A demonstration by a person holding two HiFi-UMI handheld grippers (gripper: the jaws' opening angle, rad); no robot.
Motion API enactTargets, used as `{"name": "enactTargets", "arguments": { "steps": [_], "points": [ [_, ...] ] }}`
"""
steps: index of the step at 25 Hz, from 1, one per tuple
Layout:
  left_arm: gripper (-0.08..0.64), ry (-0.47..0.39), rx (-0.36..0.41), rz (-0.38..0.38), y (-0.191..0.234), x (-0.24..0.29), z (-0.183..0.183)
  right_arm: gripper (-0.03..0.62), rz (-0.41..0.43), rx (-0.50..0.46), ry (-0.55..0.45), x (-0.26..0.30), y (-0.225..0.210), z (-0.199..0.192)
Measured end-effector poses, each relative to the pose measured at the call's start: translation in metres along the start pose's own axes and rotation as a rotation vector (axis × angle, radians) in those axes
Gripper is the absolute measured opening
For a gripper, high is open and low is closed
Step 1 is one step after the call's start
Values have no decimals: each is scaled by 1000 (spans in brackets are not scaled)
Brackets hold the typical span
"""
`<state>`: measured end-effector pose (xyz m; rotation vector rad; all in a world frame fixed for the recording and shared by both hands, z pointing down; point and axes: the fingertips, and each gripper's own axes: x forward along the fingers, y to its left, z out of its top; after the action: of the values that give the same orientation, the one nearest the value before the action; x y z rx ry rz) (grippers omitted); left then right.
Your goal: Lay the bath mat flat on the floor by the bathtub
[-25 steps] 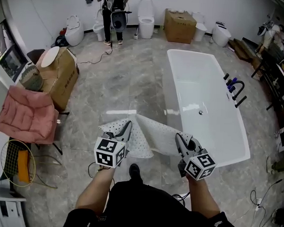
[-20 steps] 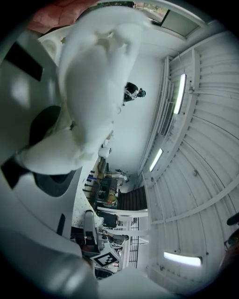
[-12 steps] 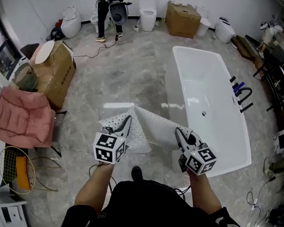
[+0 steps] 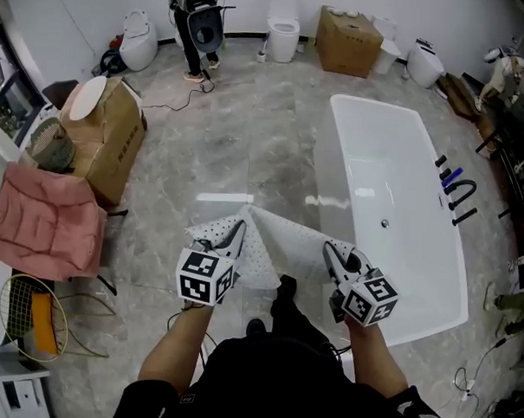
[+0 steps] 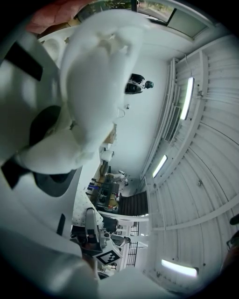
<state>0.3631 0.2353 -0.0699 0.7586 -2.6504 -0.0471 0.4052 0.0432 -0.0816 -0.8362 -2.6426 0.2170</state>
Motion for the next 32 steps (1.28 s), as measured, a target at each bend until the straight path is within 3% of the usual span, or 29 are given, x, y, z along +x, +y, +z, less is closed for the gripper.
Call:
{"name": "enactTargets", "arguments": {
  "steps": [11, 16, 25, 32],
  "points": [
    [46, 19, 0, 70, 79, 97, 45, 23, 85, 40, 4, 127, -74, 42],
    [46, 32, -40, 95, 115, 155, 65, 21, 115, 37, 29, 181, -113, 66],
    [46, 42, -65, 87, 139, 249, 101, 23, 101, 65, 46, 233, -197, 97],
    [46, 43, -58, 59, 163, 296, 123, 23, 64, 103, 47, 266, -231, 109]
  ]
}}
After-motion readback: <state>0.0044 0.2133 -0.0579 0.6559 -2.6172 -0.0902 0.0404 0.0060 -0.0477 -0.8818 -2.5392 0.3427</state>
